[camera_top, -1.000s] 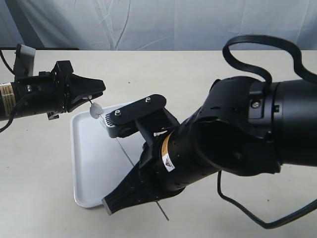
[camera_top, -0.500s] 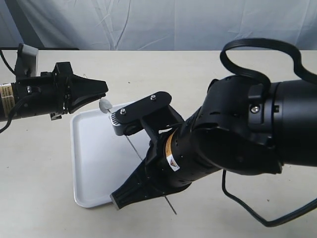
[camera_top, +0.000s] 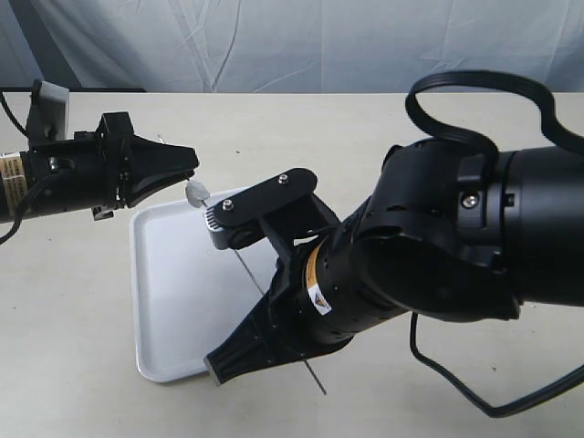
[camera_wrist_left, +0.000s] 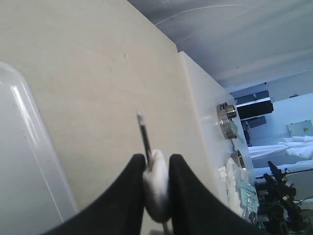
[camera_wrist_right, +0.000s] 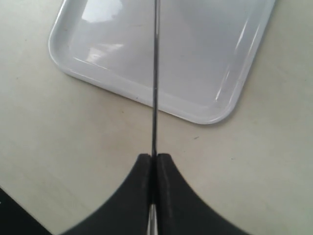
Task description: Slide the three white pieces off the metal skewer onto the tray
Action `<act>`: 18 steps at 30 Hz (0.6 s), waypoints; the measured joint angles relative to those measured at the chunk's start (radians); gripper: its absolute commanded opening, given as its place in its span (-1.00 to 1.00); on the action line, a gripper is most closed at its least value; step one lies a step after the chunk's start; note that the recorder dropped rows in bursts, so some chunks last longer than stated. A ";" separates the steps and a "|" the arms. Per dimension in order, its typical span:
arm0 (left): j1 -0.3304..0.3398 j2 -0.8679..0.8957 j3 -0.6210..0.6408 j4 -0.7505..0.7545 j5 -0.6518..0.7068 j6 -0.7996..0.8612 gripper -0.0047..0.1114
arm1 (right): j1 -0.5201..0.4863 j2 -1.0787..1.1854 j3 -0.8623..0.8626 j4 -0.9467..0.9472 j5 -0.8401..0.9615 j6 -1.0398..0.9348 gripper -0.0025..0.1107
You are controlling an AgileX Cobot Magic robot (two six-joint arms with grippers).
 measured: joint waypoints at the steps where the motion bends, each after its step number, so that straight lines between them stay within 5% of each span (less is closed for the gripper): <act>1: 0.000 0.000 0.000 0.000 0.000 0.000 -0.63 | 0.000 0.000 0.000 0.002 0.000 0.000 -0.97; 18: 0.000 0.000 0.000 -0.010 -0.004 0.008 -0.73 | 0.023 0.000 0.000 0.029 -0.006 0.010 -0.97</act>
